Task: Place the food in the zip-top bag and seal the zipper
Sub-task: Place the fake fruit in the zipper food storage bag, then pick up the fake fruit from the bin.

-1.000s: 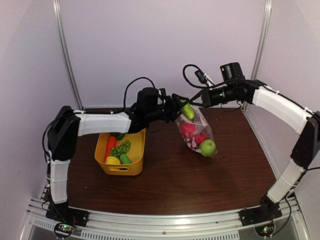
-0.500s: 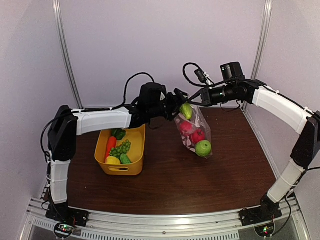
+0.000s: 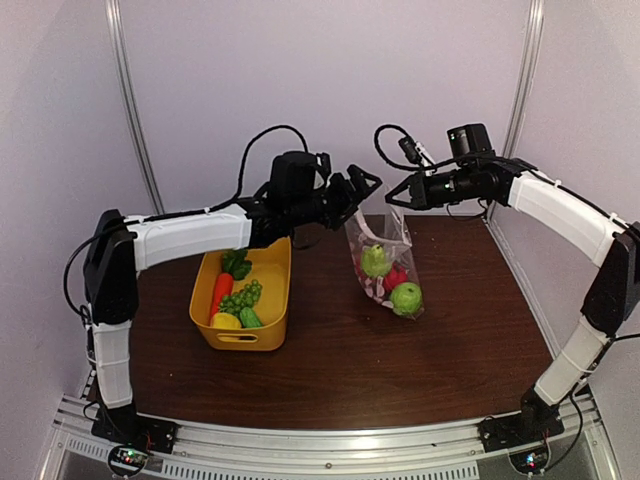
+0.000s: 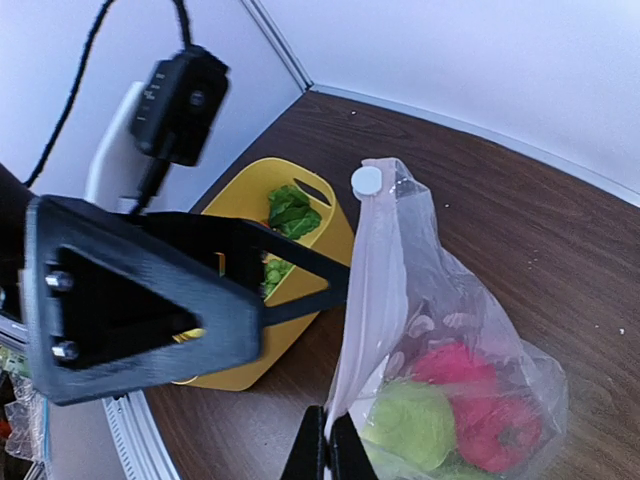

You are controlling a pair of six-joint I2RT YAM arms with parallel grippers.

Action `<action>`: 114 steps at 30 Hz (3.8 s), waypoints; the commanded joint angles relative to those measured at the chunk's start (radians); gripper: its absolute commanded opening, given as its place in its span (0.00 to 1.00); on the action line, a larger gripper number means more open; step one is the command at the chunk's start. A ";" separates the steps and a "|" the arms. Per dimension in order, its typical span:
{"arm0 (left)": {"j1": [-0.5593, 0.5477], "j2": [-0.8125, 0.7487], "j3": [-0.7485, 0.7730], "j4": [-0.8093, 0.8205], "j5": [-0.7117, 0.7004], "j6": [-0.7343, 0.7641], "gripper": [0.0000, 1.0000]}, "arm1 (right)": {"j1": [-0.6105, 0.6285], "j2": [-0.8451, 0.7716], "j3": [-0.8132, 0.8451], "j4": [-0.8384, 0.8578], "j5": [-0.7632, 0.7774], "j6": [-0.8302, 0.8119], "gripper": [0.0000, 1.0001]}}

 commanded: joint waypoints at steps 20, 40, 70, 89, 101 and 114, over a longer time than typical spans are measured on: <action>0.187 -0.402 -0.226 -0.694 -0.144 0.671 0.81 | 0.021 0.030 0.159 -0.250 0.269 -0.348 0.00; 0.190 -0.197 -0.181 -1.122 -0.293 0.755 0.79 | 0.021 0.044 0.115 -0.218 0.170 -0.269 0.00; 0.284 0.070 -0.141 -1.112 -0.266 0.878 0.37 | 0.021 0.028 0.064 -0.202 0.169 -0.272 0.00; 0.282 -0.174 0.100 -1.221 -0.167 0.861 0.00 | 0.021 0.012 0.061 -0.201 0.184 -0.275 0.00; 0.242 -0.376 0.078 -0.783 0.283 0.748 0.00 | 0.021 0.007 0.072 -0.182 0.212 -0.243 0.00; 0.064 -0.235 -0.010 -0.350 0.533 0.541 0.00 | 0.021 0.033 0.135 -0.144 0.269 -0.156 0.00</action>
